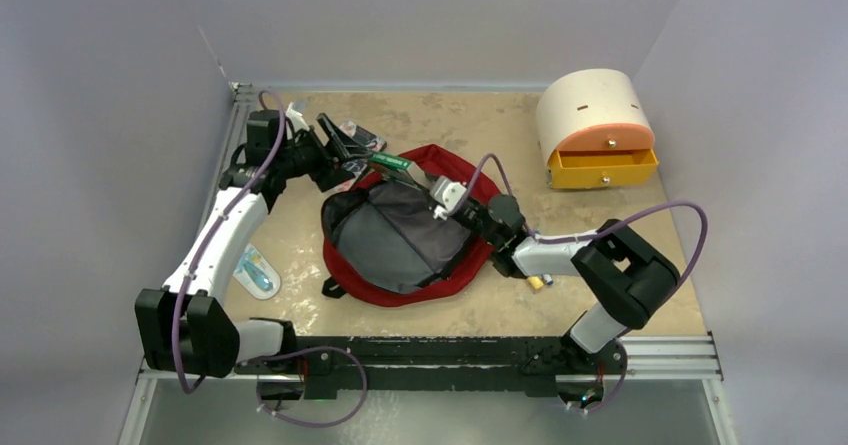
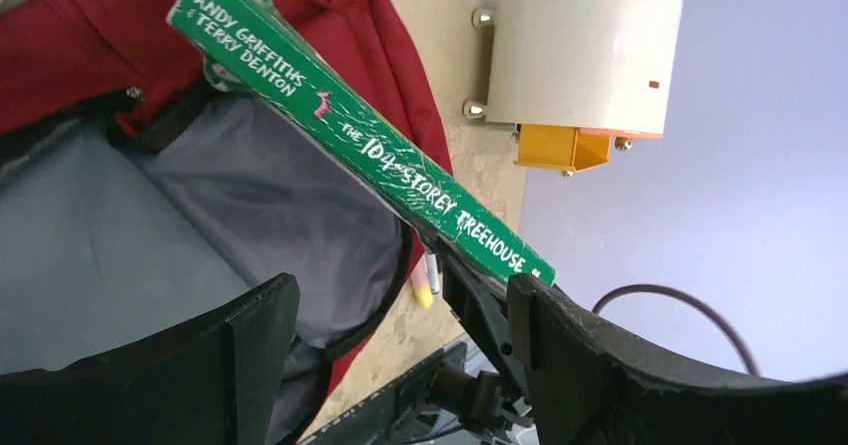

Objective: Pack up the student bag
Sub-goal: Pick up the book from the center of the board.

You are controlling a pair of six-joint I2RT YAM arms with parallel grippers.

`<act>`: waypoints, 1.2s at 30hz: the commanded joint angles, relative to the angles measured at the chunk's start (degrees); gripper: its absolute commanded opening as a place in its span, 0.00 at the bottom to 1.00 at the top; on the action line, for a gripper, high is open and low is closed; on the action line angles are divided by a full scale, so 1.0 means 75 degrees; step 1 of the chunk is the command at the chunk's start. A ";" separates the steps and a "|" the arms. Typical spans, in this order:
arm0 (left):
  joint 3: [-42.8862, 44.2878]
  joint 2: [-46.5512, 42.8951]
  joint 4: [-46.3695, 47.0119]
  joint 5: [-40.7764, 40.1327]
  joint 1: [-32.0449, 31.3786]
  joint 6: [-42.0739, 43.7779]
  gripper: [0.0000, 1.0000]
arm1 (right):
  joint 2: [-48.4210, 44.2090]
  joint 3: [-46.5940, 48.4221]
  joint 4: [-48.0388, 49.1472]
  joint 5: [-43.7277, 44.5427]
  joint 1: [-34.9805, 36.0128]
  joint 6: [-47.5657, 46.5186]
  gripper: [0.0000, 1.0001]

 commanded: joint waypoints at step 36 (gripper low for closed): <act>-0.2076 -0.0310 0.1057 -0.0292 -0.1092 -0.1711 0.81 | -0.0139 -0.1602 0.3454 -0.0113 0.1219 -0.4021 0.00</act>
